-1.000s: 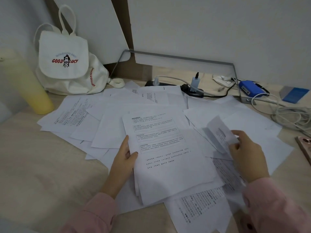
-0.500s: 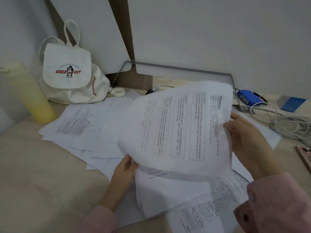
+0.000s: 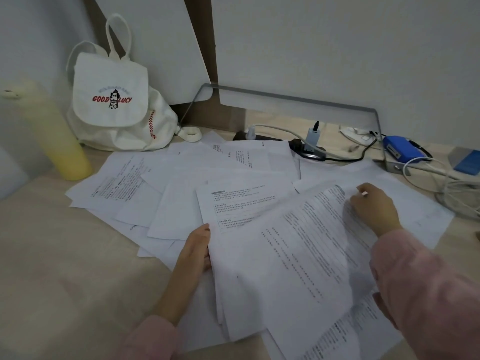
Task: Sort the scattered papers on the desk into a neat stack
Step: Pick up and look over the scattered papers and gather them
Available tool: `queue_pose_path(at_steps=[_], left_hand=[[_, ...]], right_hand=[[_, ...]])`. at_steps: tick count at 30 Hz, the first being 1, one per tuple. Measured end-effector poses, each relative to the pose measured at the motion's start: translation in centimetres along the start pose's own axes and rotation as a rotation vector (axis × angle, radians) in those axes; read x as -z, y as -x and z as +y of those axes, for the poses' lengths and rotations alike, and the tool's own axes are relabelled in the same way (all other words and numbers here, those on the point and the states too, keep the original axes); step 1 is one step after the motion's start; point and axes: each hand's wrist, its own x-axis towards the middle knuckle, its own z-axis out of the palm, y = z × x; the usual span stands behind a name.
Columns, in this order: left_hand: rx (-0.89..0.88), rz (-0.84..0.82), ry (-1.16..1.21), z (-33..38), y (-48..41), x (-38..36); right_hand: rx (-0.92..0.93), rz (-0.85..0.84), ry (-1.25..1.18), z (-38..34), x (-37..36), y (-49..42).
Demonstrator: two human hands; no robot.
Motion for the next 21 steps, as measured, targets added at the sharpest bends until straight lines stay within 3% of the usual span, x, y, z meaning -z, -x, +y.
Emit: queue_pose_path(at_steps=[7, 11, 16, 21], left_hand=[[-0.048, 0.016, -0.091, 0.1, 0.4, -0.3], [-0.048, -0.011, -0.128, -0.2, -0.7, -0.3], [-0.046, 0.008, -0.203, -1.0, -1.1, -0.2], [-0.075, 0.083, -0.173, -0.8, -0.9, -0.4]], right_hand=[[0.537, -0.025, 0.217, -7.7, -4.7, 0.6], [0.813, -0.056, 0.212, -11.2, -8.4, 1.2], [0.864, -0.186, 0.083, -11.4, -11.3, 1.4], [0.678, -0.223, 0.162, -5.9, -8.4, -0.7]])
